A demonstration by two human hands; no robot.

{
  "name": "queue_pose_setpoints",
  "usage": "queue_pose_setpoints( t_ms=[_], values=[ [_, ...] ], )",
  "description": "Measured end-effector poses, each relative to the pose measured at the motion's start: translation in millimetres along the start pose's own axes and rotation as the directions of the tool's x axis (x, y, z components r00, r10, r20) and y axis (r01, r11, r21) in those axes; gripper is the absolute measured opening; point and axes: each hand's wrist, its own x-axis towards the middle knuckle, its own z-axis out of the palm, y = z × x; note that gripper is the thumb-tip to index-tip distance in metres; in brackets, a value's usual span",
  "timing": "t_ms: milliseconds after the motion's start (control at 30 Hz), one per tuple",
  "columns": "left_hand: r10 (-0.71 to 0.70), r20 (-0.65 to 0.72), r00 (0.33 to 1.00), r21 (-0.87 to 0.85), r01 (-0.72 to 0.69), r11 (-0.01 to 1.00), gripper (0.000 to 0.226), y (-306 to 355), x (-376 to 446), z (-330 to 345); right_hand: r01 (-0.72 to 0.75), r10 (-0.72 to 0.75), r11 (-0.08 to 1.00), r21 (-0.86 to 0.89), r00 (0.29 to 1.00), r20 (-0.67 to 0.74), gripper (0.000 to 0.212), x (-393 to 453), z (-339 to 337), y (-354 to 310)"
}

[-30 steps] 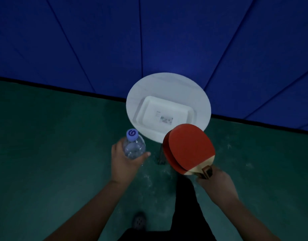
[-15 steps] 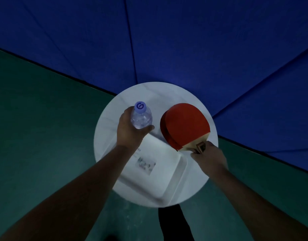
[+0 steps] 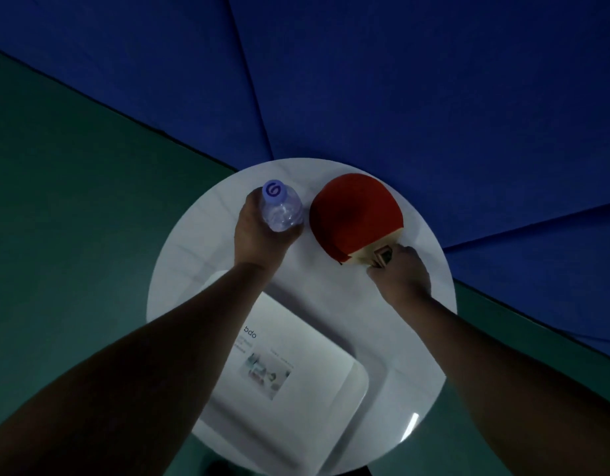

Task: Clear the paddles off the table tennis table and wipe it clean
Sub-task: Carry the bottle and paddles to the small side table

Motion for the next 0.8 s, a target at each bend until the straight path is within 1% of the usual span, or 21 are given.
queue_pose_setpoints(
  t_ms=[100,200,367,433,533,600,667,733,800],
  values=[
    [-0.014,-0.014,1.000,-0.003,0.014,1.000,0.079,2.9,3.1,5.7,0.011,-0.011,1.000,-0.010,1.000,0.007,0.056,11.8,3.7,0.8],
    [-0.058,-0.019,0.998,-0.030,0.058,0.998,0.081,5.6,-0.1,9.5,0.038,-0.039,0.998,-0.046,0.999,-0.006,0.065,16.5,5.9,3.1],
    [-0.073,0.016,0.997,-0.052,0.074,0.996,0.088,5.4,-10.1,9.7,0.071,-0.070,0.997,-0.040,0.997,0.023,0.078,12.7,2.9,4.3],
    [-0.107,0.021,0.994,-0.031,0.107,0.994,0.094,2.7,-17.2,5.6,0.079,-0.078,0.996,-0.049,0.997,0.030,0.083,7.0,0.2,5.7],
    [-0.186,0.016,0.983,0.052,0.184,0.981,0.106,-4.6,-33.9,-6.1,0.095,-0.095,0.994,-0.057,0.996,0.003,0.080,-10.0,-8.2,5.6],
    [-0.201,0.009,0.980,0.075,0.199,0.977,0.099,-12.0,-52.1,-16.3,0.132,-0.135,0.989,-0.059,0.990,-0.043,0.078,-27.2,-13.8,4.9],
    [-0.210,0.004,0.978,0.067,0.209,0.976,0.086,-18.3,-76.6,-28.9,0.188,-0.191,0.981,-0.041,0.980,-0.064,0.076,-47.5,-17.7,4.2],
    [-0.216,-0.010,0.976,0.057,0.217,0.975,0.075,-26.3,-106.1,-42.4,0.254,-0.254,0.967,0.012,0.966,-0.041,0.073,-71.3,-19.9,3.0],
    [-0.239,-0.025,0.971,0.042,0.240,0.970,0.069,-35.5,-141.4,-57.9,0.324,-0.324,0.945,0.051,0.946,0.002,0.072,-100.2,-19.3,0.7]
  ],
)
